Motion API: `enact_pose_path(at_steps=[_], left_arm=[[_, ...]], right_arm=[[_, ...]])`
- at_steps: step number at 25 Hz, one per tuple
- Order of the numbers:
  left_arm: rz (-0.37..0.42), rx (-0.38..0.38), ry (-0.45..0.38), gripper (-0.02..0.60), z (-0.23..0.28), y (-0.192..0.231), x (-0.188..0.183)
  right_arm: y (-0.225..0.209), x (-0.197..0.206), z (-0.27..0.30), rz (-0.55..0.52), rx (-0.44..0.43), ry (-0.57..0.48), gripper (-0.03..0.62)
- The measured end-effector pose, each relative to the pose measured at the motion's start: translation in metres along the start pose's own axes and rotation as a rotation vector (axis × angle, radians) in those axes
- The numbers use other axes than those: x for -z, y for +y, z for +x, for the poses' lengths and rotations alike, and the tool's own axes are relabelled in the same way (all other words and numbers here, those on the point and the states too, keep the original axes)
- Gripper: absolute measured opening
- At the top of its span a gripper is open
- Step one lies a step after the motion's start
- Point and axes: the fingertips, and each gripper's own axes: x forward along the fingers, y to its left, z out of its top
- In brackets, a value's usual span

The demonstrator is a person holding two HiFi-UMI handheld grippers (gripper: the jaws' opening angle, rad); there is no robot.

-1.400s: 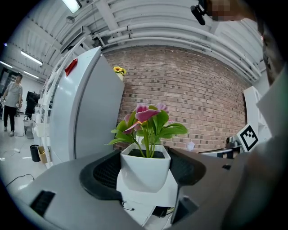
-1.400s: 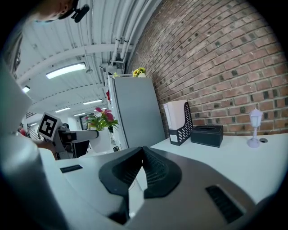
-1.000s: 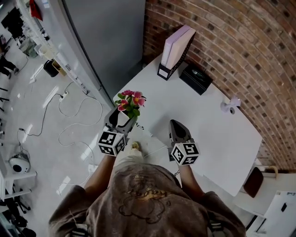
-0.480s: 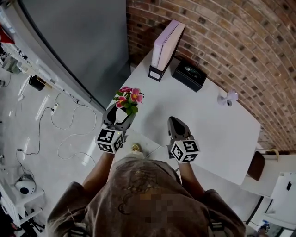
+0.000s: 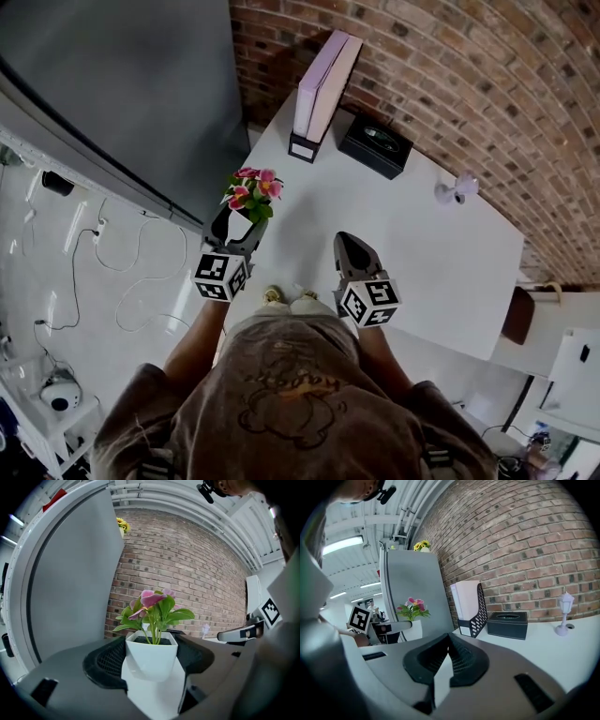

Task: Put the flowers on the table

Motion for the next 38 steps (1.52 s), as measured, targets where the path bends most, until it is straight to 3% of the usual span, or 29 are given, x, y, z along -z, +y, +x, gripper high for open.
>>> enact_pose_path(at_steps=[11,26,38], left_arm=[[0.023,-0.060,0.011,0.347,0.041,0.019,0.018],[0.019,-0.069,0.125,0.347,0.091,0.033,0.082],[0.048,-0.072,0.175,0.347,0.119,0.034,0.104]], right_arm=[[-0.016,-0.005,0.008,-0.008,-0.013,0.031,0.005],[-0.030,0.001,0.002,-0.015,0.010,0.066,0.005],[-0.052,-0.002,-0.005,-0.005,0.065,0.063,0.005]])
